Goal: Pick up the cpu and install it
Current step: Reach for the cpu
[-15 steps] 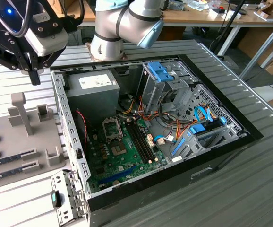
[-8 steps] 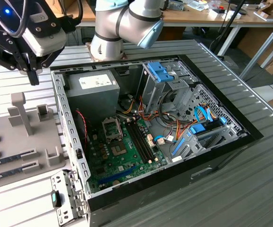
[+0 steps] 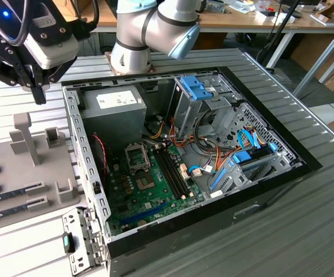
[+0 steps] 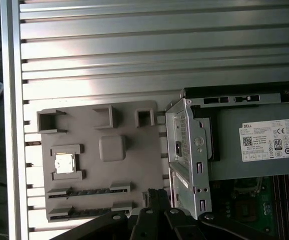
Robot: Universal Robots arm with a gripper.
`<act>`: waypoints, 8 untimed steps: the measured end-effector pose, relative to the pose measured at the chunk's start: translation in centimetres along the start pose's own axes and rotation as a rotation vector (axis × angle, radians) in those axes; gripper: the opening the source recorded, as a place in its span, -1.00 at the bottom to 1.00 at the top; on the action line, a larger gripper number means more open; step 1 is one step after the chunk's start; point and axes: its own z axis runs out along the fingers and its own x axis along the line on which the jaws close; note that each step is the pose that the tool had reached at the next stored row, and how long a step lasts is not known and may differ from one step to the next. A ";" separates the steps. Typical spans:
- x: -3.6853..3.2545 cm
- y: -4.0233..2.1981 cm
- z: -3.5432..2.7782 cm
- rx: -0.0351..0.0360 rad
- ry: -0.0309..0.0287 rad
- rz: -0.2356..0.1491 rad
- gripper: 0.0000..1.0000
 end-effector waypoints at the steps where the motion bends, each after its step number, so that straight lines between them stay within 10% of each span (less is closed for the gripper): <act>1: 0.02 0.00 0.00 0.0000 0.0000 0.000 -0.79; 8: 0.21 -0.02 -0.01 0.0000 0.0000 0.000 -0.79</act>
